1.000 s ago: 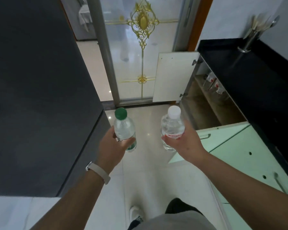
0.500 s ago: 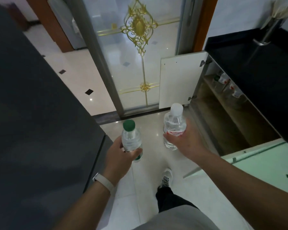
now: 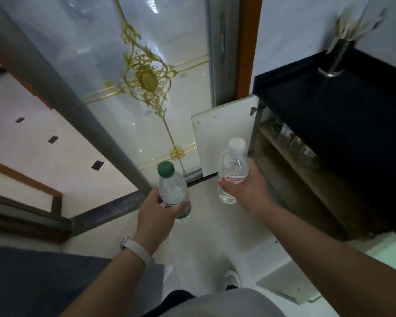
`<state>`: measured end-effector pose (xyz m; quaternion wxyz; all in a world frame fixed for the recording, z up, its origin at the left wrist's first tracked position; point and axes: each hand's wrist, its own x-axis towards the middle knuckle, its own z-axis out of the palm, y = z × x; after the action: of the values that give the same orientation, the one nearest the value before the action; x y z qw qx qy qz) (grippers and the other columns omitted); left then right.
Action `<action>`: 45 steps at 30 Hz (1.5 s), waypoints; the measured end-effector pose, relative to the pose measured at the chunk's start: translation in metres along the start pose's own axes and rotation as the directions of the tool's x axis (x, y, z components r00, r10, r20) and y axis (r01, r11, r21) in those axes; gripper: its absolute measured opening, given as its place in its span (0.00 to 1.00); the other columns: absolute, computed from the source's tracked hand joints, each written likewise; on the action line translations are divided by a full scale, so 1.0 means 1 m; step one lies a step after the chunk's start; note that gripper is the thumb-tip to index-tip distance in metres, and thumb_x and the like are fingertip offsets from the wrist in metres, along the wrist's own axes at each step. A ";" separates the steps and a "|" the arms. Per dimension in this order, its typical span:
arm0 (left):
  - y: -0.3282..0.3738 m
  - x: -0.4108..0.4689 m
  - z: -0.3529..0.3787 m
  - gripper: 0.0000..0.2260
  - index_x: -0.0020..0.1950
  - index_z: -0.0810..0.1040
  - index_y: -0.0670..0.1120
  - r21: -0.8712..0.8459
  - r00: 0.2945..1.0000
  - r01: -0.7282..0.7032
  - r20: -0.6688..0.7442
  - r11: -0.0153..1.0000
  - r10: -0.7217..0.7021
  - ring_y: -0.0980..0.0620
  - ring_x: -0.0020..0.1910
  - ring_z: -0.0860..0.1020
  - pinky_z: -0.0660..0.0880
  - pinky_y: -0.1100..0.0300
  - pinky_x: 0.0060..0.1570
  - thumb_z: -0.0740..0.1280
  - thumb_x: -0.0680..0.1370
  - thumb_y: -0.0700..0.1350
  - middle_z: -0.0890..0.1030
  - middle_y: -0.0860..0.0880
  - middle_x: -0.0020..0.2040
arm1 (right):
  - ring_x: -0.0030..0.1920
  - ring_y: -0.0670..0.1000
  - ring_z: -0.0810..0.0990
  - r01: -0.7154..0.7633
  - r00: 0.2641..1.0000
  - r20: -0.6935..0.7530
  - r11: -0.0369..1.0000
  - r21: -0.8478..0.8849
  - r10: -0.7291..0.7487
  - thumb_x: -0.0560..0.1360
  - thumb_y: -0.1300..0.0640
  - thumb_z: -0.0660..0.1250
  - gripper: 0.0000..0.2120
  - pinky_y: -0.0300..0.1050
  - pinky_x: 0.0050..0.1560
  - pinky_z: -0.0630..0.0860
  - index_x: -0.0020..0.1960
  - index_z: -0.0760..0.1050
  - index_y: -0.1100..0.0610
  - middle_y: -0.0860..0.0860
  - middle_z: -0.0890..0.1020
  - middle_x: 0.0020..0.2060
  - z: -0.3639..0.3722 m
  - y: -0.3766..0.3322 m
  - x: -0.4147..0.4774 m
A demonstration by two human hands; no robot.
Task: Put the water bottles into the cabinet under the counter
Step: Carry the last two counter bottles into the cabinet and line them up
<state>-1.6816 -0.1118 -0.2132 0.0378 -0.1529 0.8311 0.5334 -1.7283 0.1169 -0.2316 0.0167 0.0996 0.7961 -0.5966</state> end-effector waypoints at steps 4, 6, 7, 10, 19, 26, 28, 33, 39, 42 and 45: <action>0.022 0.055 0.021 0.18 0.54 0.79 0.55 0.022 0.992 -0.051 0.114 0.998 0.048 0.57 0.49 0.82 0.77 0.62 0.48 0.80 0.69 0.42 0.84 0.55 0.49 | 0.47 0.40 0.81 -0.022 0.997 -0.077 1.000 -0.012 0.021 0.62 0.51 0.81 0.26 0.43 0.51 0.77 0.54 0.72 0.45 0.42 0.81 0.47 -0.013 0.001 0.031; 0.029 0.079 0.032 0.19 0.57 0.80 0.51 0.025 0.983 -0.076 0.172 0.997 0.071 0.58 0.47 0.83 0.77 0.63 0.47 0.80 0.69 0.42 0.85 0.54 0.48 | 0.47 0.39 0.79 -0.053 0.991 -0.123 0.998 -0.014 0.051 0.64 0.53 0.81 0.27 0.40 0.49 0.75 0.55 0.70 0.44 0.40 0.80 0.47 -0.017 0.003 0.042; 0.033 0.093 0.037 0.19 0.57 0.81 0.50 0.018 0.976 -0.085 0.202 0.996 0.080 0.59 0.46 0.83 0.77 0.63 0.46 0.80 0.69 0.42 0.85 0.54 0.48 | 0.46 0.38 0.78 -0.068 0.987 -0.148 0.997 -0.029 0.063 0.65 0.54 0.81 0.28 0.37 0.47 0.73 0.56 0.69 0.43 0.38 0.78 0.47 -0.019 0.003 0.049; 0.043 0.141 0.055 0.18 0.56 0.81 0.52 0.025 0.950 -0.104 0.297 0.994 0.092 0.61 0.45 0.82 0.74 0.68 0.42 0.80 0.69 0.42 0.85 0.55 0.47 | 0.45 0.37 0.77 -0.127 0.969 -0.223 0.988 -0.090 0.104 0.66 0.51 0.80 0.28 0.30 0.43 0.69 0.59 0.67 0.44 0.37 0.77 0.47 -0.022 0.005 0.072; 0.091 0.296 0.108 0.17 0.54 0.81 0.53 0.033 0.786 -0.250 0.591 0.968 0.182 0.55 0.47 0.83 0.79 0.56 0.49 0.80 0.68 0.49 0.85 0.54 0.47 | 0.50 0.43 0.81 -0.313 0.759 -0.593 0.949 0.030 0.269 0.64 0.49 0.80 0.30 0.45 0.54 0.79 0.62 0.71 0.46 0.42 0.80 0.51 -0.017 -0.014 0.133; 0.124 0.359 0.157 0.20 0.57 0.80 0.52 0.022 0.593 -0.403 0.768 0.915 0.242 0.55 0.47 0.82 0.72 0.64 0.41 0.79 0.68 0.51 0.84 0.55 0.48 | 0.50 0.41 0.80 -0.405 0.564 -0.746 0.906 0.123 0.354 0.65 0.50 0.80 0.31 0.37 0.48 0.76 0.61 0.66 0.42 0.40 0.80 0.50 -0.012 -0.036 0.136; 0.130 0.360 0.170 0.20 0.57 0.79 0.52 0.022 0.543 -0.426 0.806 0.905 0.236 0.55 0.47 0.82 0.73 0.62 0.42 0.79 0.67 0.51 0.84 0.55 0.48 | 0.49 0.42 0.80 -0.421 0.501 -0.769 0.888 0.185 0.398 0.66 0.49 0.80 0.31 0.37 0.45 0.76 0.60 0.66 0.40 0.40 0.80 0.50 -0.012 -0.038 0.129; 0.143 0.353 0.205 0.19 0.56 0.79 0.55 -0.005 0.408 -0.486 0.883 0.874 0.232 0.57 0.47 0.82 0.76 0.60 0.43 0.79 0.67 0.51 0.84 0.57 0.47 | 0.47 0.41 0.80 -0.422 0.349 -0.819 0.857 0.296 0.455 0.67 0.50 0.79 0.29 0.31 0.37 0.74 0.61 0.67 0.42 0.41 0.80 0.48 -0.017 -0.033 0.113; 0.154 0.321 0.244 0.16 0.53 0.79 0.54 -0.049 0.263 -0.520 0.940 0.853 0.215 0.60 0.46 0.80 0.71 0.69 0.39 0.79 0.69 0.46 0.83 0.57 0.46 | 0.47 0.38 0.79 -0.426 0.230 -0.829 0.818 0.386 0.510 0.67 0.50 0.80 0.30 0.33 0.41 0.72 0.62 0.67 0.43 0.40 0.80 0.48 -0.030 -0.007 0.093; 0.154 0.306 0.262 0.18 0.57 0.79 0.52 -0.040 0.232 -0.546 0.953 0.837 0.197 0.59 0.48 0.81 0.73 0.67 0.42 0.79 0.69 0.47 0.83 0.55 0.49 | 0.46 0.38 0.79 -0.412 0.220 -0.819 0.811 0.415 0.531 0.67 0.50 0.79 0.29 0.32 0.40 0.71 0.61 0.67 0.44 0.40 0.79 0.48 -0.044 0.011 0.087; 0.161 0.291 0.280 0.17 0.55 0.79 0.53 -0.023 0.207 -0.570 0.963 0.822 0.171 0.59 0.48 0.81 0.73 0.66 0.43 0.80 0.70 0.46 0.83 0.56 0.49 | 0.46 0.38 0.79 -0.390 0.206 -0.808 0.804 0.449 0.552 0.67 0.50 0.79 0.28 0.32 0.40 0.71 0.61 0.68 0.44 0.40 0.79 0.47 -0.061 0.025 0.083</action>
<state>-2.0340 0.1397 -0.2577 0.4069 0.4033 0.7367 0.3592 -1.7994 0.1931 -0.2499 -0.2519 0.6497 0.5506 -0.4597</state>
